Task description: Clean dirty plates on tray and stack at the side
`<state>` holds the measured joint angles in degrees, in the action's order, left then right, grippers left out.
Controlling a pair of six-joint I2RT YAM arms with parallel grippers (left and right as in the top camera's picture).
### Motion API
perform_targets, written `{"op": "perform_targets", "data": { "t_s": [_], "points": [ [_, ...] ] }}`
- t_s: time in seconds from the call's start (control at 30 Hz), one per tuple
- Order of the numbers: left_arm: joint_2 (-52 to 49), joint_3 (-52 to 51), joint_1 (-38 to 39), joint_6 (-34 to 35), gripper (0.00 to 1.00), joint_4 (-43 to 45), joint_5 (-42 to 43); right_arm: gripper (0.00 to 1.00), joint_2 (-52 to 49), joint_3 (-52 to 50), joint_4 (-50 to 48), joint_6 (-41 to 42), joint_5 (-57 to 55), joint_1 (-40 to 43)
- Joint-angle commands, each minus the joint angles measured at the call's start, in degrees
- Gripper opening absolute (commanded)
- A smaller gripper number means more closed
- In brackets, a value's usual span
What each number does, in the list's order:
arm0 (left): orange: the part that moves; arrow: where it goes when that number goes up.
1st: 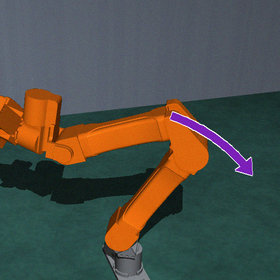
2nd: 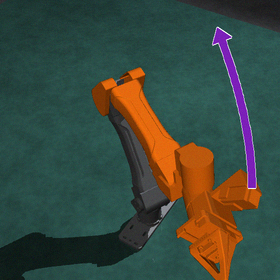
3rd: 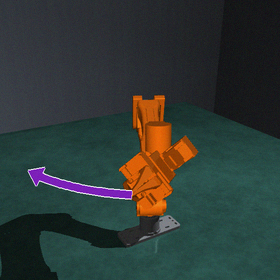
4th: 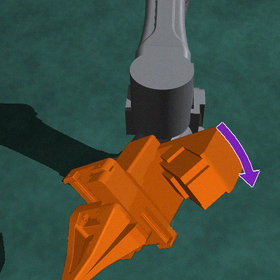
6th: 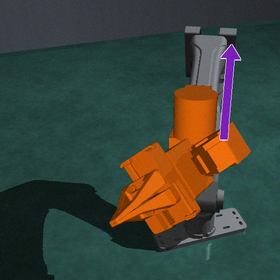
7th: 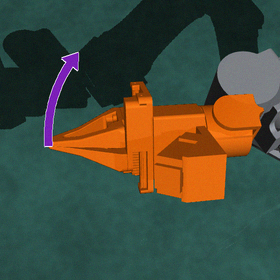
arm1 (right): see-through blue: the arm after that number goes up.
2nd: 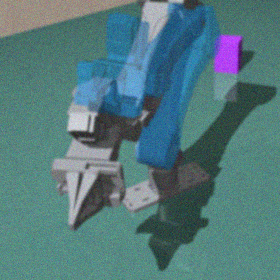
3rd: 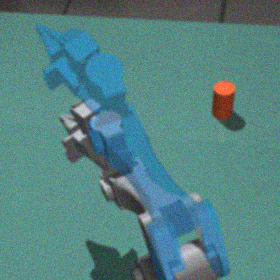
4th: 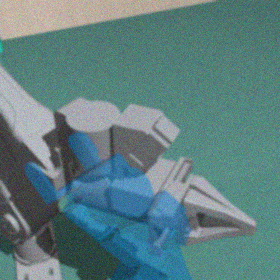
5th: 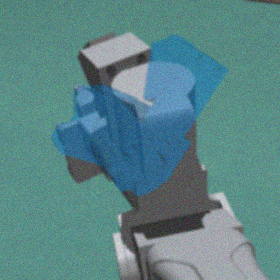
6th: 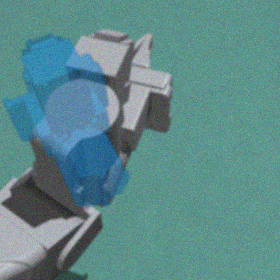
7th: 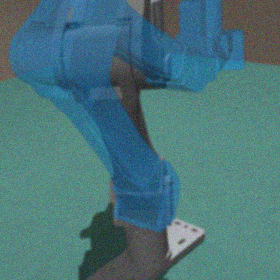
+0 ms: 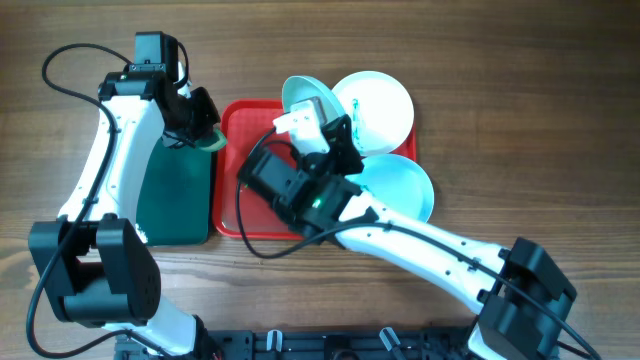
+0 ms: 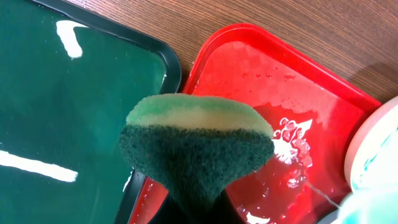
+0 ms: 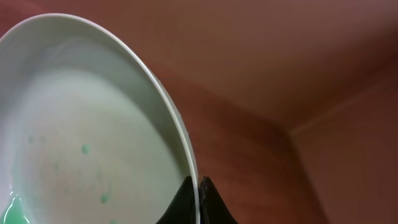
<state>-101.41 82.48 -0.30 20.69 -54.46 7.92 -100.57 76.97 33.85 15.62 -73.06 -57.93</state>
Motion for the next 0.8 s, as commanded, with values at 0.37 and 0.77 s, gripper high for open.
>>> {"op": "perform_targets", "data": {
  "t_s": [0.37,0.77],
  "points": [
    [1.01,0.72,-0.24,0.76,0.04,-0.04,-0.59,0.04,1.27,0.55,0.09,-1.09,-11.23,-2.6],
    [1.01,0.72,-0.24,0.76,0.04,-0.04,-0.55,0.04,1.27,0.55,4.68,1.18,10.6,0.31]
  ]
}}
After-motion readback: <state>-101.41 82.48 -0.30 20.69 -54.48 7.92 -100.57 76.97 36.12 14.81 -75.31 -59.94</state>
